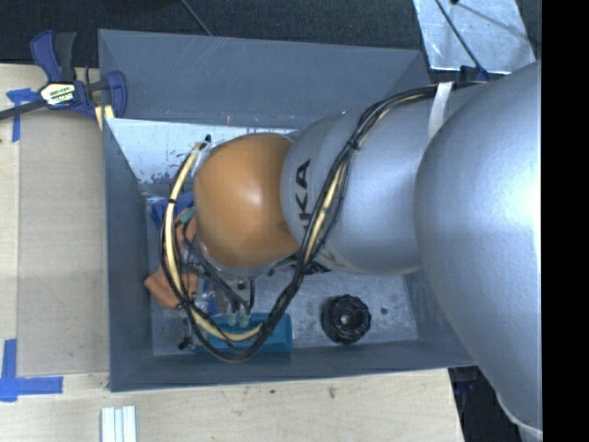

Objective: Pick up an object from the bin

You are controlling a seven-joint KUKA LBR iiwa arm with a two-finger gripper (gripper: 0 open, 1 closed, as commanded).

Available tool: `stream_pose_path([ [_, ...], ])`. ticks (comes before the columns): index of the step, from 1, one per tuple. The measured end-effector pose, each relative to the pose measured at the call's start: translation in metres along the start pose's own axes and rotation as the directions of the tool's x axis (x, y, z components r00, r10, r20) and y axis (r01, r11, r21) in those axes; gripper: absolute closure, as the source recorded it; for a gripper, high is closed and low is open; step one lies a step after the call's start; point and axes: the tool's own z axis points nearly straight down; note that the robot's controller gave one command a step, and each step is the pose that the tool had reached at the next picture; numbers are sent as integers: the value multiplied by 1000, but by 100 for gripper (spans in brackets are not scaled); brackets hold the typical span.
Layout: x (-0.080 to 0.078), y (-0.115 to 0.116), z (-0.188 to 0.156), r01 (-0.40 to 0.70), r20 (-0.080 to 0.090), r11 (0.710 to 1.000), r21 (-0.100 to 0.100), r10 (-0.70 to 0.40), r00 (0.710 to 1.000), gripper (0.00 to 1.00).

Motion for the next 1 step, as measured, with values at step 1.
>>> stream_pose_path([
  [1,-2,-1,-4,-3,8,1000,-2,3,1000,0],
])
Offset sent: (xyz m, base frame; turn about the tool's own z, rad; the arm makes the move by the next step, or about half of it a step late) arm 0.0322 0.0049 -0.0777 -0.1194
